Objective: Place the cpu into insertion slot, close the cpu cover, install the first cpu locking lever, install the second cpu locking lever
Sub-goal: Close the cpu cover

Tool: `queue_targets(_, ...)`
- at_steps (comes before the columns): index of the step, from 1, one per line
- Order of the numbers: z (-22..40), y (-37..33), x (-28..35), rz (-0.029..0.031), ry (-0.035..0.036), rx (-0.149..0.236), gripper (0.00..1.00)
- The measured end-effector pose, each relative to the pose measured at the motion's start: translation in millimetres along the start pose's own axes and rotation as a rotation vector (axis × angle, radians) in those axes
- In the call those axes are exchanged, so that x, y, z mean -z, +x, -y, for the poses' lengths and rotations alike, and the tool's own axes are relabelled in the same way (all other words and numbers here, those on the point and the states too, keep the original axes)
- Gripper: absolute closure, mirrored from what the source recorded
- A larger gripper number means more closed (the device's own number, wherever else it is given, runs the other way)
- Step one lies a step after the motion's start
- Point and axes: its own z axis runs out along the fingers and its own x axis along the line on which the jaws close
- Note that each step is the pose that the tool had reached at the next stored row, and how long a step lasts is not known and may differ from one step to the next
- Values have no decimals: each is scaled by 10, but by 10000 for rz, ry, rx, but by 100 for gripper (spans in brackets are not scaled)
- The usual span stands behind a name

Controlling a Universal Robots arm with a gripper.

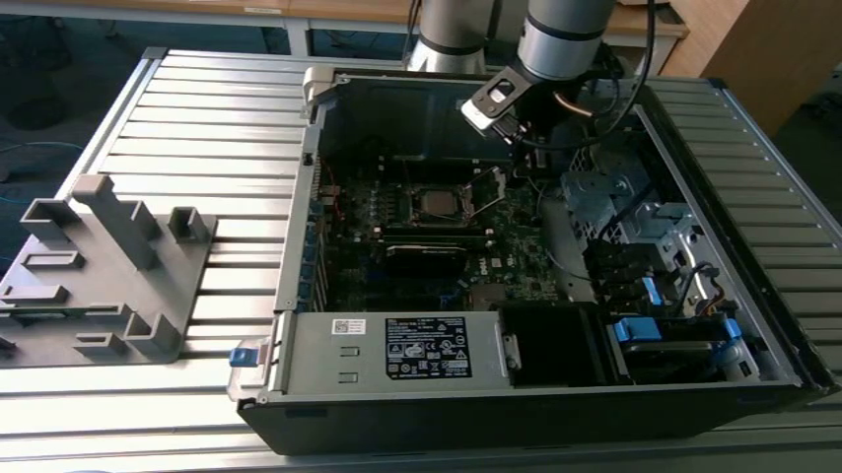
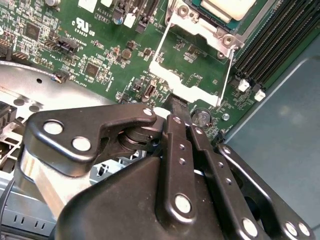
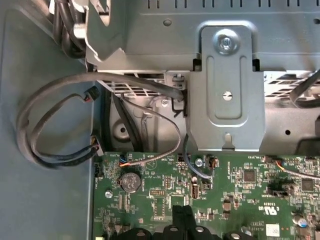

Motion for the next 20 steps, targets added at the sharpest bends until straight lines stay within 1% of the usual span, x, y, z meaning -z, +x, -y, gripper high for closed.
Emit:
queue_targets(12,111,-2,3,0,-6,0,89)
queue_targets(17,196,-3,6,-16,-15,0,89)
queue_targets(20,234,-3,7,-18,-14,-1,89)
